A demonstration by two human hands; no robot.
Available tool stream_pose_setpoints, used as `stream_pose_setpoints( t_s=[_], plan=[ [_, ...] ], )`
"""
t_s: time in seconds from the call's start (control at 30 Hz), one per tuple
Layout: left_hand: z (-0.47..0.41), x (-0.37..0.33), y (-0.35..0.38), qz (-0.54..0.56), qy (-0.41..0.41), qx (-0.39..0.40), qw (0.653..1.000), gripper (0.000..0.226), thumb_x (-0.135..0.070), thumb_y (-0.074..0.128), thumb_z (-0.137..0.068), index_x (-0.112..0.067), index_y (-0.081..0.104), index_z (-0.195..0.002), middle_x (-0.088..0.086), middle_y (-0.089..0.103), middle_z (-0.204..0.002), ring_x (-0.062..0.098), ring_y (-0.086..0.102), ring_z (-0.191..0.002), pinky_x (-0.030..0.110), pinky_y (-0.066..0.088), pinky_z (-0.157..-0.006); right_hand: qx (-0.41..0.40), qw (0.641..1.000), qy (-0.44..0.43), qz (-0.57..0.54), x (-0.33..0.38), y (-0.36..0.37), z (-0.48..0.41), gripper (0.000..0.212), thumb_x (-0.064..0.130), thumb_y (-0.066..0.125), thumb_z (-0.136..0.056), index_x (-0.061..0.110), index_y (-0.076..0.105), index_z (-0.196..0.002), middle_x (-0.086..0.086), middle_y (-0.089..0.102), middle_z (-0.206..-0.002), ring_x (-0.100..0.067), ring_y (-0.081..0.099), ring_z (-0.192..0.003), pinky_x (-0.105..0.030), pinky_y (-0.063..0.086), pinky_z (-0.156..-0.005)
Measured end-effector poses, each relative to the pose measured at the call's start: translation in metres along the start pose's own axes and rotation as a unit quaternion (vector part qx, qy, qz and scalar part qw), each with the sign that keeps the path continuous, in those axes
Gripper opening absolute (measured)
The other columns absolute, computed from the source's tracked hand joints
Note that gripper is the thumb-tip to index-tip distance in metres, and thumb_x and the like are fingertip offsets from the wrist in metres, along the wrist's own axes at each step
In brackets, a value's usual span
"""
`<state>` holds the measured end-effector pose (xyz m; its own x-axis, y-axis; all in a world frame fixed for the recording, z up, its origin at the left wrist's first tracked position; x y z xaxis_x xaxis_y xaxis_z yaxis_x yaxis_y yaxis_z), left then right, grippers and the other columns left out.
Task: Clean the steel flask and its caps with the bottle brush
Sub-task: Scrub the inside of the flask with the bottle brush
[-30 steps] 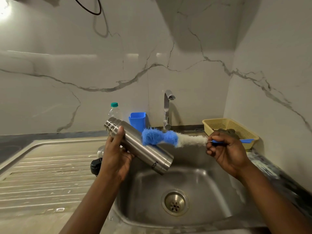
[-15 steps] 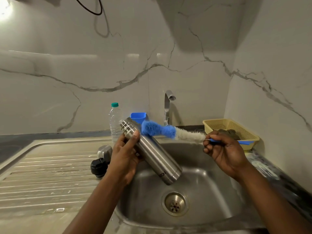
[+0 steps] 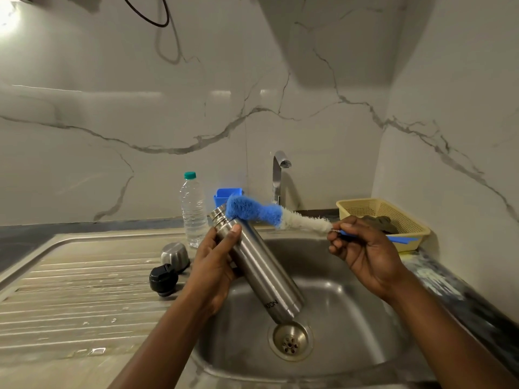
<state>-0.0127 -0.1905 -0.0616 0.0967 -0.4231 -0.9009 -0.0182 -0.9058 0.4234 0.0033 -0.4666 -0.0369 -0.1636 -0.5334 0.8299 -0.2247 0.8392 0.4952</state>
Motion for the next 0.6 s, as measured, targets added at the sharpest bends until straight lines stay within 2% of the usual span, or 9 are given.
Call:
stream_pose_setpoints(
  t_s=[0.23,0.33,0.43,0.53,0.6],
  plan=[
    [0.001,0.005,0.004,-0.021,-0.007,0.009,1.0,0.035,-0.027,0.069,-0.096,-0.018,0.066,-0.129,0.015,0.07,-0.116,0.028,0.072,-0.099,0.045,0.064,-0.083,0.024,1.0,0.001,0.017,-0.002,0.012,0.001,0.013,0.008,0.058,-0.09,0.002,0.07,-0.089,-0.018,0.066,-0.08,-0.019,0.064,-0.068,-0.032,0.062,-0.067],
    [-0.001,0.003,0.002,-0.013,-0.003,0.0,1.0,0.037,-0.029,0.07,-0.093,-0.017,0.066,-0.128,0.013,0.07,-0.112,0.027,0.072,-0.097,0.047,0.064,-0.085,0.008,1.0,-0.005,0.017,0.005,0.003,0.001,0.015,0.008,0.057,-0.088,0.004,0.071,-0.082,-0.015,0.065,-0.075,-0.017,0.061,-0.064,-0.03,0.061,-0.063],
    [-0.001,0.0,-0.003,0.01,-0.007,-0.013,1.0,0.044,-0.03,0.069,-0.091,-0.016,0.063,-0.132,0.013,0.067,-0.114,0.031,0.068,-0.103,0.051,0.062,-0.09,-0.01,1.0,-0.004,0.016,0.006,-0.005,0.001,0.018,0.007,0.057,-0.086,0.007,0.073,-0.078,-0.014,0.064,-0.072,-0.017,0.06,-0.062,-0.029,0.059,-0.06],
    [-0.001,0.0,-0.003,0.022,-0.019,-0.012,1.0,0.047,-0.032,0.07,-0.089,-0.018,0.062,-0.133,0.014,0.065,-0.117,0.034,0.066,-0.108,0.056,0.059,-0.096,-0.007,1.0,0.006,0.01,-0.001,-0.001,0.001,0.016,0.007,0.058,-0.086,0.005,0.073,-0.081,-0.016,0.065,-0.075,-0.018,0.061,-0.062,-0.031,0.06,-0.062],
    [-0.001,0.001,-0.002,0.031,-0.025,-0.011,0.999,0.048,-0.031,0.072,-0.086,-0.018,0.062,-0.131,0.015,0.066,-0.118,0.035,0.066,-0.11,0.056,0.059,-0.094,-0.001,1.0,0.011,0.014,-0.007,0.005,0.001,0.015,0.007,0.058,-0.088,0.004,0.073,-0.084,-0.018,0.066,-0.078,-0.019,0.062,-0.064,-0.032,0.061,-0.064]
  ],
)
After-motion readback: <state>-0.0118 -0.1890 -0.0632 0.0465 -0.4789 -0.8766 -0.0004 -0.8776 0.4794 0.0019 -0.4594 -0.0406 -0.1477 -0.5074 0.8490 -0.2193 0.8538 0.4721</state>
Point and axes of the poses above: each hand's wrist, its own z-axis away from the middle knuckle, its own y-axis out of the palm, x = y × z, the point moved 10 cm from there along -z, towards the middle knuckle
